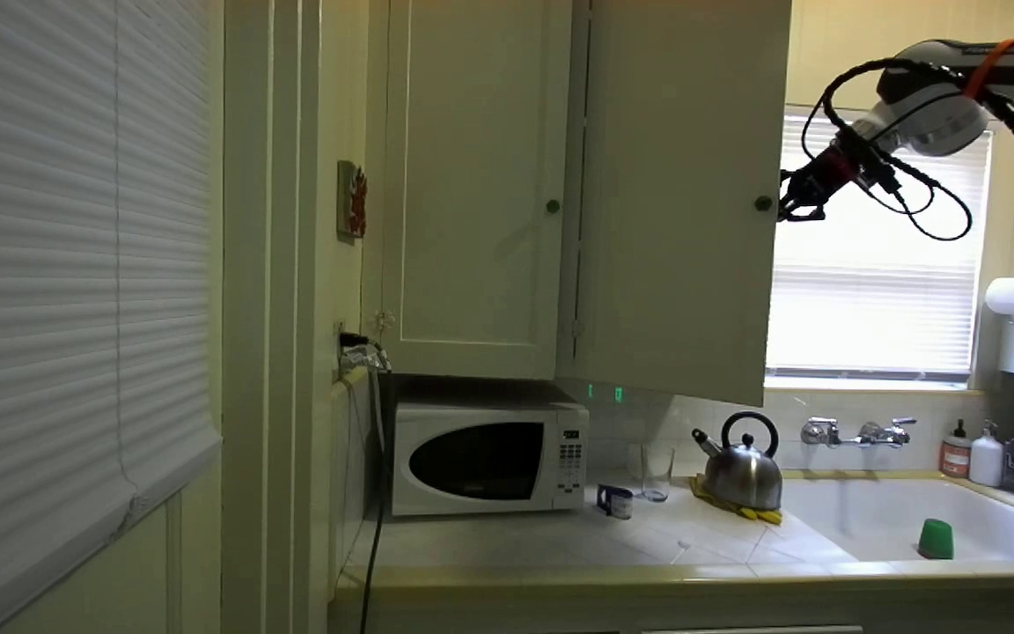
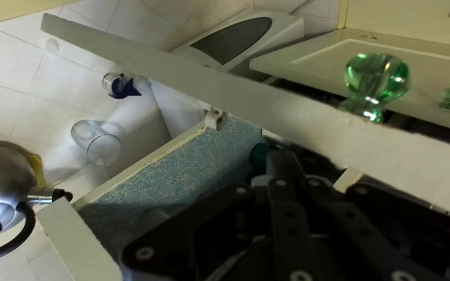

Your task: Open the cabinet door on the right

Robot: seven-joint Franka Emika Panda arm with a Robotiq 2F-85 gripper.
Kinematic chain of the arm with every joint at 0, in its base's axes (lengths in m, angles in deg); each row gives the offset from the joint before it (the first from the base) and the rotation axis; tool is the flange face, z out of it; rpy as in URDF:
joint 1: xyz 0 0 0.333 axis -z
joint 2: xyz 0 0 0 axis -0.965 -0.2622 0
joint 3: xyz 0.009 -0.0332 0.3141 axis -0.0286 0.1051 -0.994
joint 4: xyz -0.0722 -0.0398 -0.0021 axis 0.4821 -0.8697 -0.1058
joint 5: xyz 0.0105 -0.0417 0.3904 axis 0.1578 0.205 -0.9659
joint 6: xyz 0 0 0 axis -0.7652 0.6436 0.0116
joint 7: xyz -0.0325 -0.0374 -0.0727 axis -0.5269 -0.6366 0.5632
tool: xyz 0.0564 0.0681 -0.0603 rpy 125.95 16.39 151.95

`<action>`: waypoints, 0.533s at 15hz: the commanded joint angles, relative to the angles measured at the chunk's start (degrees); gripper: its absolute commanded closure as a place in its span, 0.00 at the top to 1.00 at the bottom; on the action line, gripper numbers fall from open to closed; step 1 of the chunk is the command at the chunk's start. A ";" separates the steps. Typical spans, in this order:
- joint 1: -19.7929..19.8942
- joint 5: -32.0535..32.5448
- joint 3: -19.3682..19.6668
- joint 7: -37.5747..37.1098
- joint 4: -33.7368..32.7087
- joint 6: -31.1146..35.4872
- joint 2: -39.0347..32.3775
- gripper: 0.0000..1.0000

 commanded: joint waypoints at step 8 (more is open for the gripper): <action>-1.63 -17.14 -0.78 4.55 4.06 -6.26 1.54 0.00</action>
